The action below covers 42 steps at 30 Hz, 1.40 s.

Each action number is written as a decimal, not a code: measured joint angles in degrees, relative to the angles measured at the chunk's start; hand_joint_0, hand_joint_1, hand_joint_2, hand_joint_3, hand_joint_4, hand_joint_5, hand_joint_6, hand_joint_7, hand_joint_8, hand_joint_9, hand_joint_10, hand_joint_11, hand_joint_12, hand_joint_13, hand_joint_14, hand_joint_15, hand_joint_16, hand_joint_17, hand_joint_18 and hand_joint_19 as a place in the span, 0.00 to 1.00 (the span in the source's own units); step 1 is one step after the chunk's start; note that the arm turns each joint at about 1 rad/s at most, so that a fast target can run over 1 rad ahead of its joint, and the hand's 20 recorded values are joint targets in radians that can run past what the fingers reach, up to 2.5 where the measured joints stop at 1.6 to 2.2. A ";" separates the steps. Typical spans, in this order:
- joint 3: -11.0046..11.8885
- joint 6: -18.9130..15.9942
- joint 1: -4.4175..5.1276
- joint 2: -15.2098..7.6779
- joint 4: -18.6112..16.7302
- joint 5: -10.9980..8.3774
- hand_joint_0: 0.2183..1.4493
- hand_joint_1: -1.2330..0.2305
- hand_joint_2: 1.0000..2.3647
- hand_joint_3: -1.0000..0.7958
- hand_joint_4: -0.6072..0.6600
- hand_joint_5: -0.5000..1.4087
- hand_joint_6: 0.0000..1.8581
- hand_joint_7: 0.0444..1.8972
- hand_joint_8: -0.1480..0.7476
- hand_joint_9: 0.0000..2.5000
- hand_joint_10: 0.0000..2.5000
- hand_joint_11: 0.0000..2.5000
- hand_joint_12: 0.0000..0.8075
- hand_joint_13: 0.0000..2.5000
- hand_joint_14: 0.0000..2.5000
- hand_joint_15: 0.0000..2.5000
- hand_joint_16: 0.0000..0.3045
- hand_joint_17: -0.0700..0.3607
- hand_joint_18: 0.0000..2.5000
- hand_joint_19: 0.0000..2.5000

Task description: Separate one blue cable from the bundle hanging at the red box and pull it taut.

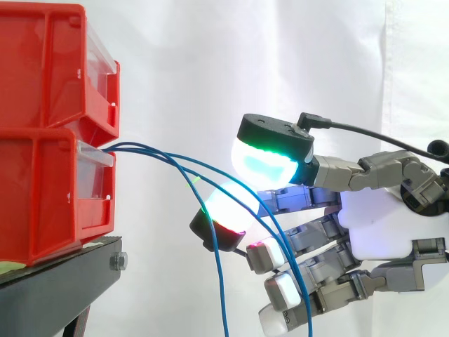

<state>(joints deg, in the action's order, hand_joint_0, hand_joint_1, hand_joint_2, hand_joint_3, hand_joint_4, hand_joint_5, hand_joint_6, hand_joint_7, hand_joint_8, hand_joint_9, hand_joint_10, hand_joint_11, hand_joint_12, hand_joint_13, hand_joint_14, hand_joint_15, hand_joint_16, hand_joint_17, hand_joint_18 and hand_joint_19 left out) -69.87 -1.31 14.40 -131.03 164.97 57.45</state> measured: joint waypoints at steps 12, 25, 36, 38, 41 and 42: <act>0.00 -0.01 0.02 0.03 0.00 0.01 0.32 0.36 0.02 0.45 0.36 0.17 0.49 0.56 0.43 0.39 0.01 0.47 0.42 0.38 0.01 0.33 0.15 0.40 0.23 0.24; 0.00 0.00 0.17 0.00 0.00 -0.07 0.33 0.35 0.02 0.47 0.33 0.17 0.50 0.56 0.44 0.35 0.01 0.41 0.42 0.35 0.01 0.28 0.15 0.40 0.22 0.23; 0.00 -0.01 0.28 -0.01 0.00 -0.06 0.33 0.34 0.01 0.43 0.35 0.17 0.49 0.56 0.36 0.12 0.00 0.02 0.39 0.25 0.00 0.12 0.15 0.40 0.22 0.20; 0.00 -0.01 0.28 -0.01 0.00 -0.07 0.33 0.34 0.01 0.43 0.35 0.17 0.49 0.56 0.36 0.12 0.00 0.02 0.39 0.24 0.00 0.12 0.15 0.40 0.21 0.20; 0.00 -0.01 0.28 -0.01 0.00 -0.11 0.33 0.34 0.01 0.43 0.35 0.17 0.49 0.56 0.35 0.12 0.00 0.01 0.39 0.23 0.00 0.11 0.15 0.40 0.21 0.20; 0.00 -0.01 0.28 -0.01 0.00 -0.12 0.33 0.34 0.01 0.43 0.35 0.17 0.49 0.56 0.35 0.11 0.00 0.01 0.39 0.23 0.00 0.11 0.15 0.40 0.21 0.20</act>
<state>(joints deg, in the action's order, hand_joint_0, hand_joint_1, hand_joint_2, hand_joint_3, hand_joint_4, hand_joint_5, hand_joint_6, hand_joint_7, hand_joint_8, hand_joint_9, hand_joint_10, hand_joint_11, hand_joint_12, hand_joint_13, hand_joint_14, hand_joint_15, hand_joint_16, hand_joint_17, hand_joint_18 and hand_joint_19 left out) -69.88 -1.32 14.68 -131.04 164.97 57.33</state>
